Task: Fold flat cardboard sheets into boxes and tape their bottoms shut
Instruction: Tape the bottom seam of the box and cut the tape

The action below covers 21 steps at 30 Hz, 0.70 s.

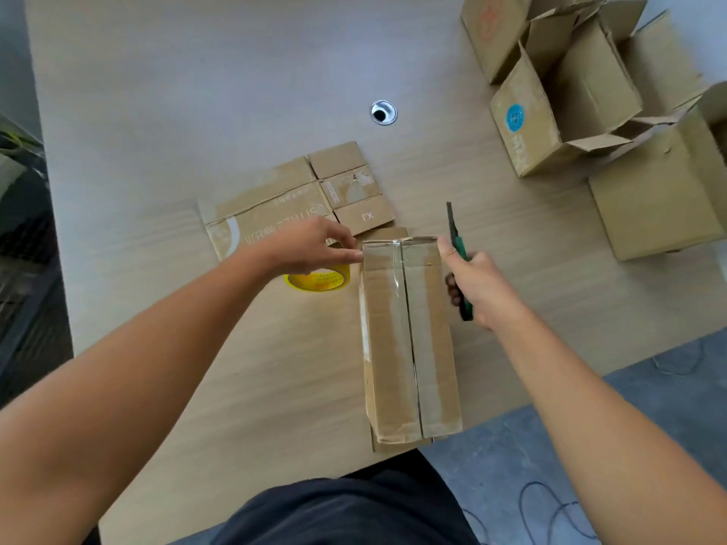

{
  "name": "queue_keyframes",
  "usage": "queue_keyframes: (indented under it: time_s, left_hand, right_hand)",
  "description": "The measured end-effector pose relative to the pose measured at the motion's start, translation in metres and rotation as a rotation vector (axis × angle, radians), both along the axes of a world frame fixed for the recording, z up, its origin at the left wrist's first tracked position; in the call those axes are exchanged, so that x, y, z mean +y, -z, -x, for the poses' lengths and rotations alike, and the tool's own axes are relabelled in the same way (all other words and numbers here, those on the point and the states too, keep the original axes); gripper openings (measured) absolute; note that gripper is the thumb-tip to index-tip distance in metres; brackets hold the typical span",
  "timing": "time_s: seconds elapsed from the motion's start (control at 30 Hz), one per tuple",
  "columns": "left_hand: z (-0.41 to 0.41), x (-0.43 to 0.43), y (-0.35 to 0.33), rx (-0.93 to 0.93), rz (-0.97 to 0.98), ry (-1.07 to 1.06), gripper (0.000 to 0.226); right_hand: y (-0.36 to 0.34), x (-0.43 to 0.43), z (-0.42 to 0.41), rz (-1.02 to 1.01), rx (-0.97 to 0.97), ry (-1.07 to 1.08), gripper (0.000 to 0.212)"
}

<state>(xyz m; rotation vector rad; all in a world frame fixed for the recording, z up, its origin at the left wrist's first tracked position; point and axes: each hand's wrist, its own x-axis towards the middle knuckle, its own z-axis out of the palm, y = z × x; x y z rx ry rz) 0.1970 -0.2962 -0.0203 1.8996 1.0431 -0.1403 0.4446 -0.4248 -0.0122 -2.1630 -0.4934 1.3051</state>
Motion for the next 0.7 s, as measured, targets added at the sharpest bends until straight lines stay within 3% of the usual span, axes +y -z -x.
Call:
queue_keyframes:
  time_s: [0.07, 0.17, 0.3, 0.4, 0.53, 0.7]
  left_hand:
    - [-0.001, -0.008, 0.003, 0.011, -0.028, -0.031, 0.032]
    - [-0.006, -0.018, 0.003, 0.033, -0.129, -0.085, 0.031]
    - [-0.005, -0.03, 0.0, 0.045, -0.136, -0.137, 0.032]
    - [0.005, -0.038, -0.002, 0.003, -0.053, -0.208, 0.025]
    - [0.028, -0.049, -0.003, -0.237, 0.153, -0.366, 0.031]
    - [0.036, -0.062, -0.007, -0.158, -0.107, -0.274, 0.038]
  right_hand:
    - [-0.02, 0.0, -0.003, -0.048, -0.248, -0.145, 0.051]
    - [-0.049, -0.001, 0.019, -0.159, -0.39, -0.404, 0.029]
    - [-0.05, -0.017, 0.071, -0.198, -0.488, -0.728, 0.036]
    - [-0.039, -0.026, 0.086, -0.13, -0.53, -0.757, 0.046]
    - [-0.031, -0.028, 0.089, 0.002, -0.616, -0.801, 0.058]
    - [-0.026, -0.021, 0.087, 0.101, -0.547, -0.841, 0.062]
